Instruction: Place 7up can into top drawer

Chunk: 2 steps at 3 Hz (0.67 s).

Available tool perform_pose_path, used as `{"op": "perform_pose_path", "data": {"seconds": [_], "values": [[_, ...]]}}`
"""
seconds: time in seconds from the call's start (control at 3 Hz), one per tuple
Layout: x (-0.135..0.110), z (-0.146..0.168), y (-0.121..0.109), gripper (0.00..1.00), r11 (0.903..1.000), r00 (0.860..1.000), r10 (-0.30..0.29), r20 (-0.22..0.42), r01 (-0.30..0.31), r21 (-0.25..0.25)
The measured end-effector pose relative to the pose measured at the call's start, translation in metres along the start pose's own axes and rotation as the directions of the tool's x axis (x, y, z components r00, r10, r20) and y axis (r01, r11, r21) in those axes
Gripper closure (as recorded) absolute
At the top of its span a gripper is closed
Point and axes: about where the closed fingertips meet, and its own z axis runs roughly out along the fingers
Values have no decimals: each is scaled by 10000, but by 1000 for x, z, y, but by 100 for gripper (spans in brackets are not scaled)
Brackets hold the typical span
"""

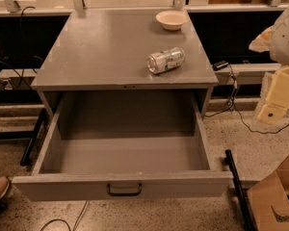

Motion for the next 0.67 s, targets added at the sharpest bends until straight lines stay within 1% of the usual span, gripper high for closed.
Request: {"op": "perform_pose_path", "data": {"seconds": [0.33, 0.67], "values": [[0, 0, 0, 0, 10000, 10000, -1, 2, 1, 3], [-6, 2, -15, 0, 9985, 9993, -192, 331, 175, 517]]}}
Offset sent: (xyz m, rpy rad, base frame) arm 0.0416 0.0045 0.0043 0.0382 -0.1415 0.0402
